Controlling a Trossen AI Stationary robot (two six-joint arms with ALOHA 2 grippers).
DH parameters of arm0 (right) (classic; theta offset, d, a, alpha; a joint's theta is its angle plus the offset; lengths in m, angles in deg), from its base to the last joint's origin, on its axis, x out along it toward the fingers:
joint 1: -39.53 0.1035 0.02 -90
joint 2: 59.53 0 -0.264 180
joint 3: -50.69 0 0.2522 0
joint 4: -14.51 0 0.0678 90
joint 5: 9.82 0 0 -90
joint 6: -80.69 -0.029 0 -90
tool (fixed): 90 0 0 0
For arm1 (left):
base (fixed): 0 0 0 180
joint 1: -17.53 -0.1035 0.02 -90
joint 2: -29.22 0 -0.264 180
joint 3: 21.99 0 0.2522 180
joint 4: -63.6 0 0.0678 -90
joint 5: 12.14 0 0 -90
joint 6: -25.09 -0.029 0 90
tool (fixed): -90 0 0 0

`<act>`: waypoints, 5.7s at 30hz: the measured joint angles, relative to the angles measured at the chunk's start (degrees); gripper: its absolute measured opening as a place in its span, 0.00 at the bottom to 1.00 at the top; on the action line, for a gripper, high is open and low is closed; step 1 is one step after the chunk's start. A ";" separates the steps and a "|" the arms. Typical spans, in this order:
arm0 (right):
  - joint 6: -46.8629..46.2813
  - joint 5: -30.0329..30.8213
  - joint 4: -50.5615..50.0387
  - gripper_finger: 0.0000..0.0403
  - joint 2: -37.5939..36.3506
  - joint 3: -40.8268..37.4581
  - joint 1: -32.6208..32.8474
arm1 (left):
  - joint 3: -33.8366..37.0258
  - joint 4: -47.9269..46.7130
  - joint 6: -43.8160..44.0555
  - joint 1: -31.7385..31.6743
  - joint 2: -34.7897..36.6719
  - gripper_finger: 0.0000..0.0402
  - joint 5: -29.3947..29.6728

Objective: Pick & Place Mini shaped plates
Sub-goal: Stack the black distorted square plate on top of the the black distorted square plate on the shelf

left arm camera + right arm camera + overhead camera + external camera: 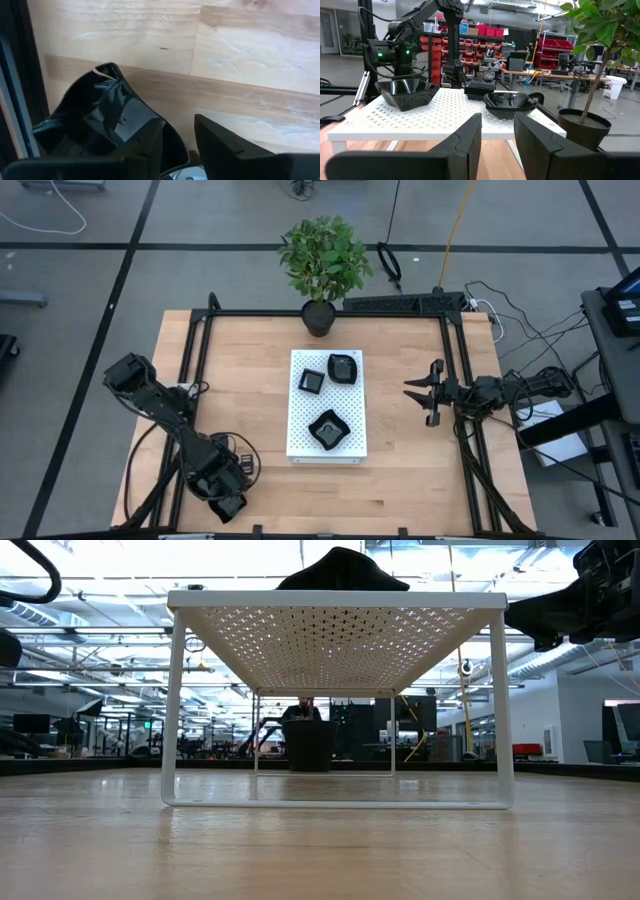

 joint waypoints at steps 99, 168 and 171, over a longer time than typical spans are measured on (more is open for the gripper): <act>0.00 0.00 0.00 0.25 0.02 0.00 0.00 | -49.35 -7.09 -139.43 -18.32 -14.36 0.17 36.88; 0.00 0.00 0.00 0.25 0.00 0.00 0.01 | -7.72 5.25 -20.39 17.65 -8.44 0.26 11.45; 0.00 0.00 0.00 0.25 0.02 0.00 0.02 | -7.72 5.68 -24.19 17.65 -8.44 0.13 13.29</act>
